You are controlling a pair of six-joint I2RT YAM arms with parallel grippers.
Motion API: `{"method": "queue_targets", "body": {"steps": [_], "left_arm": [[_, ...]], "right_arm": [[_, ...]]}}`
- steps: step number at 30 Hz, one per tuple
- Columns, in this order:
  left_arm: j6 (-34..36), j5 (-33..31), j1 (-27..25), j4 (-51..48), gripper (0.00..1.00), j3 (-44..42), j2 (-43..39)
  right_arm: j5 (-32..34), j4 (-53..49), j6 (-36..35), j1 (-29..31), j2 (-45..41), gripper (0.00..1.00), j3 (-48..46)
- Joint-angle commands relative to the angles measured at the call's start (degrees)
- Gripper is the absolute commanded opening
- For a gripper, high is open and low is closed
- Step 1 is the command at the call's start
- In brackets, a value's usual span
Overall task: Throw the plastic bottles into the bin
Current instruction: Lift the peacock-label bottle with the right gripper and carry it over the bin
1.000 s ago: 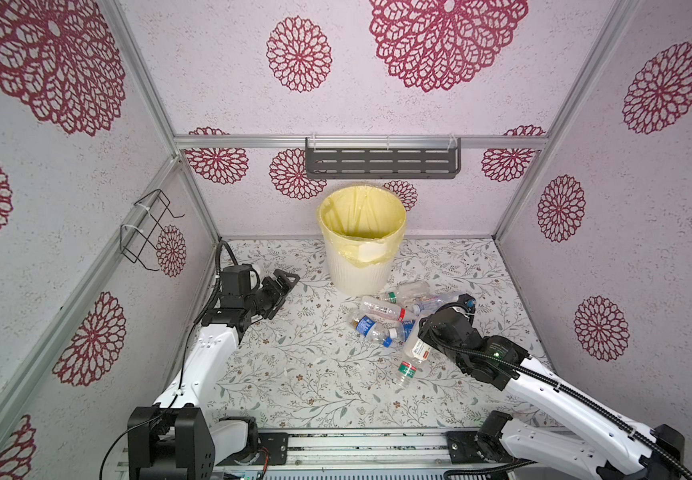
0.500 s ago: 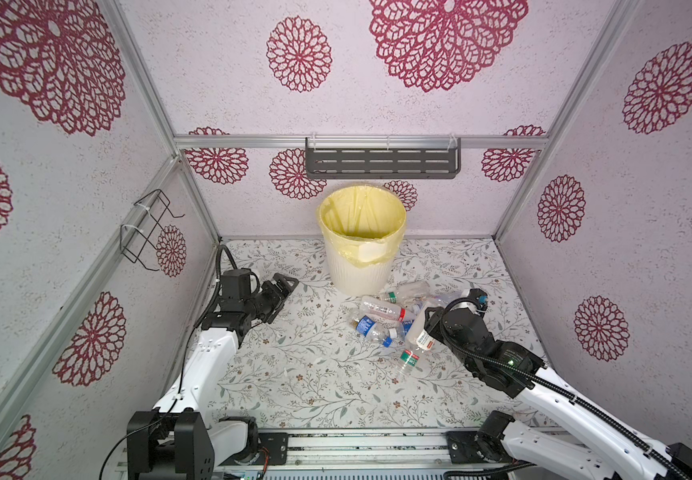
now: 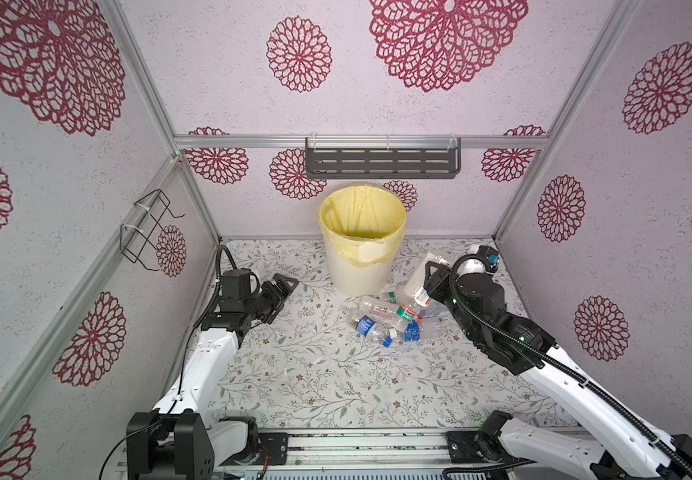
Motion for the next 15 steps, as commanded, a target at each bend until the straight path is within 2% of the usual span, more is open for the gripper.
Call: {"method": "queue_targets", "body": {"steps": [1, 10, 15], "left_arm": [[0.43, 0.49, 0.36, -0.31, 0.97, -0.75, -0.70], [1.42, 0.27, 0.44, -0.50, 0.97, -2.24, -1.09], [1.50, 1.58, 0.42, -0.59, 0.97, -1.64, -0.16]], "right_arm": [[-1.36, 4.50, -4.54, -1.07, 2.23, 0.54, 4.77], [-4.65, 9.03, -3.90, -1.44, 5.11, 0.54, 5.86], [-5.31, 12.49, -5.20, -1.98, 9.81, 0.54, 10.84]]}}
